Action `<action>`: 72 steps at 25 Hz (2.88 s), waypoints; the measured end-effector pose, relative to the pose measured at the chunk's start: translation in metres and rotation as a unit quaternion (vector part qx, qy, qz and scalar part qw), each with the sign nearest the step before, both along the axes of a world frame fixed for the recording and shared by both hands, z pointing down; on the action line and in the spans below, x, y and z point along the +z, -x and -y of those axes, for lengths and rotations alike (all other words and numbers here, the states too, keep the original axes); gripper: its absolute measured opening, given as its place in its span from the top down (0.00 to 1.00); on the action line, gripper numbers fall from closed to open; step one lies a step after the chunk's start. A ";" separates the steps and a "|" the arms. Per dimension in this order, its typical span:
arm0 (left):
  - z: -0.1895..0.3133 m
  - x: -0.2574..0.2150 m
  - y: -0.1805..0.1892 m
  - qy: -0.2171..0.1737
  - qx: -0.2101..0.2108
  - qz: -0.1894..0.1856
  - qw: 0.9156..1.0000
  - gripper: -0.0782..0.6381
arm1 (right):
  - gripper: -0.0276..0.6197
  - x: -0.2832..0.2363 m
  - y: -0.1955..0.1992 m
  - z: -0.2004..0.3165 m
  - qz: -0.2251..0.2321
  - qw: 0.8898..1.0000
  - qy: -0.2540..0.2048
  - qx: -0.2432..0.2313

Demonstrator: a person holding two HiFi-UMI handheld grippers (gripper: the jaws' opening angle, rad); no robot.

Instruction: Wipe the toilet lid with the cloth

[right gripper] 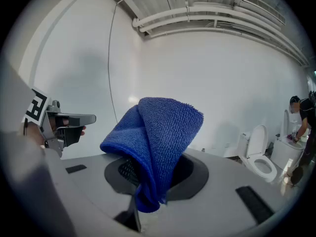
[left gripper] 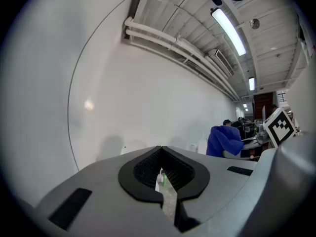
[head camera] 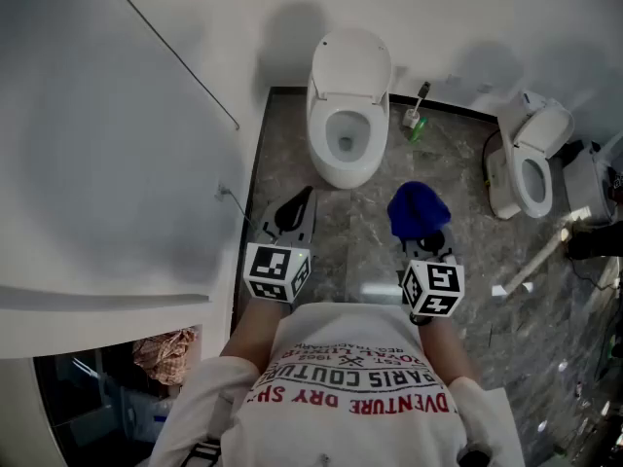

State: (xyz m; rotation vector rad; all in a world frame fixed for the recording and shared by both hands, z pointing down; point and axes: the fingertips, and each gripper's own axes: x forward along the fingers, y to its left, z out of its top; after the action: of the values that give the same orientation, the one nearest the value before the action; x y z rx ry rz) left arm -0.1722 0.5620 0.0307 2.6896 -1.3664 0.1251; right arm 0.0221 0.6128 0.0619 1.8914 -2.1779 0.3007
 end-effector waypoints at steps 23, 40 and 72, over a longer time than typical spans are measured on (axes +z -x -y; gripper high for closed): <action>0.008 0.021 0.036 0.028 -0.017 -0.009 0.999 0.88 | 0.82 0.026 0.020 0.006 0.036 0.999 0.037 0.009; 0.173 0.051 0.016 0.058 -0.096 0.013 0.994 0.88 | 0.82 0.053 -0.026 0.210 0.070 0.996 0.050 -0.030; 0.614 0.140 -0.029 0.137 -0.066 0.006 0.988 0.88 | 0.82 0.133 -0.026 0.635 0.071 0.989 0.118 -0.059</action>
State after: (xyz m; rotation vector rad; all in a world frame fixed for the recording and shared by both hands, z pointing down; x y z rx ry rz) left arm -0.1428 -0.0517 0.1703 2.3723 -1.4110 0.2923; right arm 0.0483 -0.0219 0.1951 1.6515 -2.2176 0.6573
